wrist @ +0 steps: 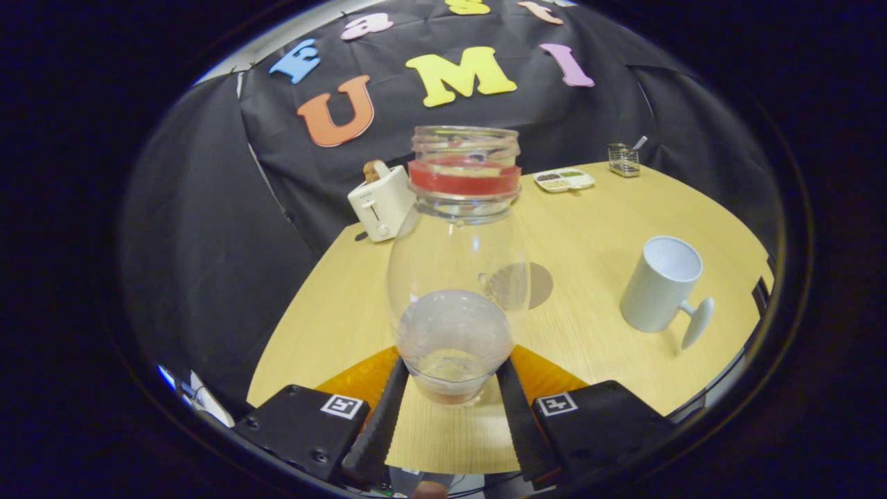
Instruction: Take the bottle from table, then pour the juice into the cup, finally place the bottle on the coaster
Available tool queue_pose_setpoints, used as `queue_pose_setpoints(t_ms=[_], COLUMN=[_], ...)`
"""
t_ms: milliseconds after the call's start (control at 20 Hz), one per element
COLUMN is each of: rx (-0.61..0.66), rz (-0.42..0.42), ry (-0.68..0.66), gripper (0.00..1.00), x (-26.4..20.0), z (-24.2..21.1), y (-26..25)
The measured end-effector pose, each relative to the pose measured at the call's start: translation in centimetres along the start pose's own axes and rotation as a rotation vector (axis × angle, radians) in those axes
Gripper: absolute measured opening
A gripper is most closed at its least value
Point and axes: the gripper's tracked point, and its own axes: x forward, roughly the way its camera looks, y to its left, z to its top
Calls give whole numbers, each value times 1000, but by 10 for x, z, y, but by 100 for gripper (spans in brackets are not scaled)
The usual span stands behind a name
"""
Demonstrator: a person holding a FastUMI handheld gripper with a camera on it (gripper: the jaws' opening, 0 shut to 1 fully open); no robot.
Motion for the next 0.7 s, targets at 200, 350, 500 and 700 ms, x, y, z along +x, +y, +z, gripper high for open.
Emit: queue_pose_setpoints(t_ms=[200, 350, 500, 700], rx=[144, 266, 378, 566], rz=[93, 152, 197, 264], ry=[-21, -38, -49, -44], gripper=[76, 76, 76, 75], x=[7, 10, 14, 18], z=[27, 46, 58, 67], y=[2, -2, -9, -13])
